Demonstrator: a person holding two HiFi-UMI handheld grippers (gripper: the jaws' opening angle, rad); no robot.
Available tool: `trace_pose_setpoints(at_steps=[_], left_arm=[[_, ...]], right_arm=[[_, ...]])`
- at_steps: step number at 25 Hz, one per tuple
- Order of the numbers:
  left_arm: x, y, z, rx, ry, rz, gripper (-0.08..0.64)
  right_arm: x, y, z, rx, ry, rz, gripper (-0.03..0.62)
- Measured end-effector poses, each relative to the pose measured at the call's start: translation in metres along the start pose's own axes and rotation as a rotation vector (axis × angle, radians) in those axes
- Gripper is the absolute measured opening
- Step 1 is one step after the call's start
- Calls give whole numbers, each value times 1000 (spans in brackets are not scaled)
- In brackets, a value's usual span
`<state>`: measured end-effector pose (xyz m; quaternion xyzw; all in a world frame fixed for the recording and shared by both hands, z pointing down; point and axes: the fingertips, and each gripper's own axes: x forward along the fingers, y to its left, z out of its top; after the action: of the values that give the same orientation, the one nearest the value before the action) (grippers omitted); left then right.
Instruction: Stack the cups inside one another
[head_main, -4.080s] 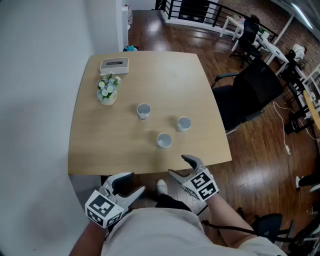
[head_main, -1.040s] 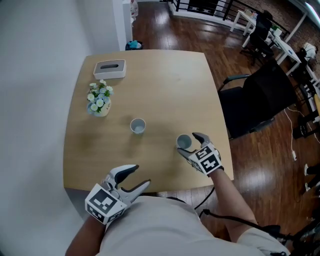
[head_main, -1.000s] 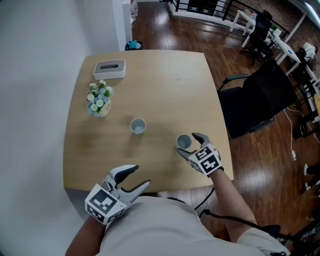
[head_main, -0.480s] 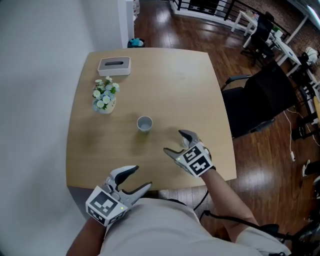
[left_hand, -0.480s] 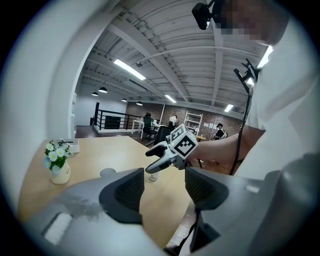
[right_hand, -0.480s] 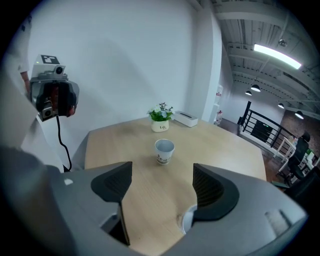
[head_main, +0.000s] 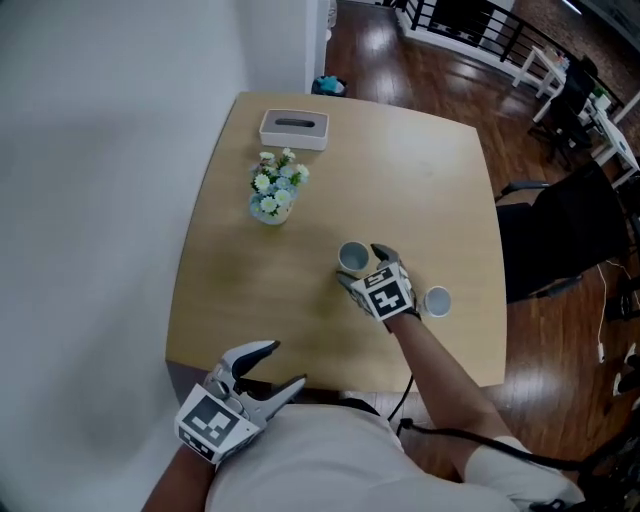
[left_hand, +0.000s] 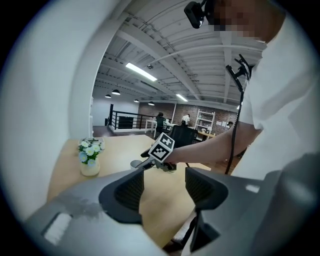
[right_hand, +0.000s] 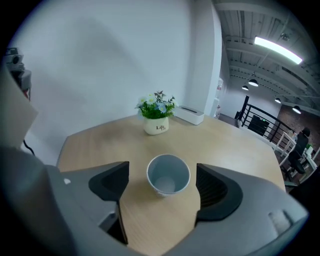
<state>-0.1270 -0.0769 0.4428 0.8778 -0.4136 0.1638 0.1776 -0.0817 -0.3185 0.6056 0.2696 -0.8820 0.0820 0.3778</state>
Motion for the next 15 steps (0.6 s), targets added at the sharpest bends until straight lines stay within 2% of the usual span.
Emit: trace_pose_setpoints(at_steps=[7,10,15], left_arm=[[-29,24,-19,-38,30,51,276],[-29,28,-17,-46,35,48,276],[-13,20,-7,-15,21,-22,276]], right_arm=[[42,-9,-11,48,73,-39,415],[36,-6,-6,36,55,-46,382],[-5,7,14,13,-3,-23,379]])
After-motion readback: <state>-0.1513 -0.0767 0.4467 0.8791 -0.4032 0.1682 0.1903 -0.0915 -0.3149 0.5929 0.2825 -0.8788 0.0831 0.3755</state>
